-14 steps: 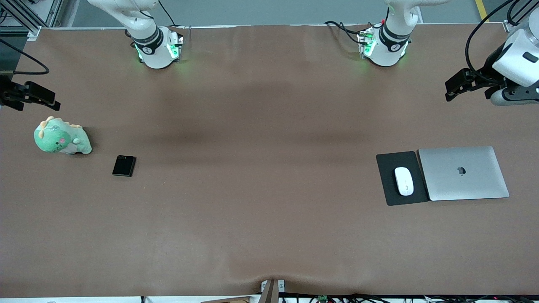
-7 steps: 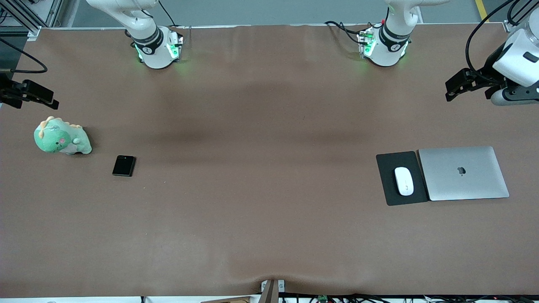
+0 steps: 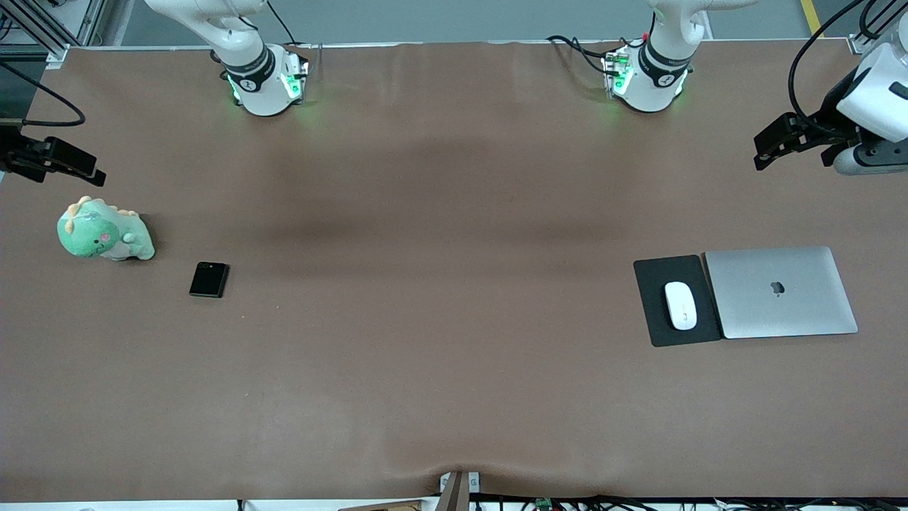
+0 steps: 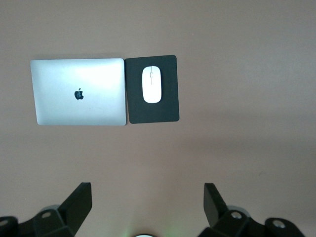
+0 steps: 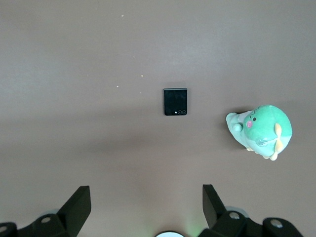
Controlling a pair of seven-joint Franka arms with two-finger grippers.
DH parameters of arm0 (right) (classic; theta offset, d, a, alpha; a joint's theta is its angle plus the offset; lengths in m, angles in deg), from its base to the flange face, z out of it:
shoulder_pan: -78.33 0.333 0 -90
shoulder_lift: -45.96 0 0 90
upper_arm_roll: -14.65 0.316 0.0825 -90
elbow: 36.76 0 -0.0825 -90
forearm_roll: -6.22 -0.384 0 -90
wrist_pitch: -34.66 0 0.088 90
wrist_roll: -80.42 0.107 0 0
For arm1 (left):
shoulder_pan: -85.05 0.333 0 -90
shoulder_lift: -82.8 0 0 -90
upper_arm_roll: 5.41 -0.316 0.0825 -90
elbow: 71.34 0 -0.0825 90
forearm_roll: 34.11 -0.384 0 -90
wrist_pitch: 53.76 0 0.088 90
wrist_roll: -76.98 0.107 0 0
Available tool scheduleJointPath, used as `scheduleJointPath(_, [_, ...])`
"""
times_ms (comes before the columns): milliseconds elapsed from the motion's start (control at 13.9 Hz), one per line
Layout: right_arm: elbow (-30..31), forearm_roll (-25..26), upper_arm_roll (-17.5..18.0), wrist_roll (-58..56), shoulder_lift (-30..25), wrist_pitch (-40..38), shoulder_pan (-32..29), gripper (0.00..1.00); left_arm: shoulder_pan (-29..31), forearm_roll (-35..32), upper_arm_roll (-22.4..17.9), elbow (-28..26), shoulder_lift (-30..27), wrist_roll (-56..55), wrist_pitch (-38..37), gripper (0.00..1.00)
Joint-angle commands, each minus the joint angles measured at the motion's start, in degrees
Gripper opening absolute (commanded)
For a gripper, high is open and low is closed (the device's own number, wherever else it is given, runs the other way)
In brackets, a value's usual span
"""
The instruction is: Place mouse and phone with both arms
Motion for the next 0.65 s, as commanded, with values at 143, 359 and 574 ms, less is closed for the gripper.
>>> scheduleJointPath(143, [-2.4, -1.5, -0.6, 1.1, 0.7, -0.8, 0.5, 1.0, 0.2, 1.1, 0.1, 0.5, -0.1, 0.8, -0.5, 1.0])
scheduleJointPath(359, [-2.4, -1.5, -0.6, 1.1, 0.7, -0.8, 0.4, 1.0, 0.0, 1.0, 0.4, 0.5, 0.0, 0.9, -0.9, 1.0])
scheduleJointPath(574, [-2.4, -1.5, -0.6, 1.1, 0.7, -0.9, 0.4, 1.0, -0.1, 1.0, 0.5, 0.5, 0.0, 0.9, -1.0, 1.0])
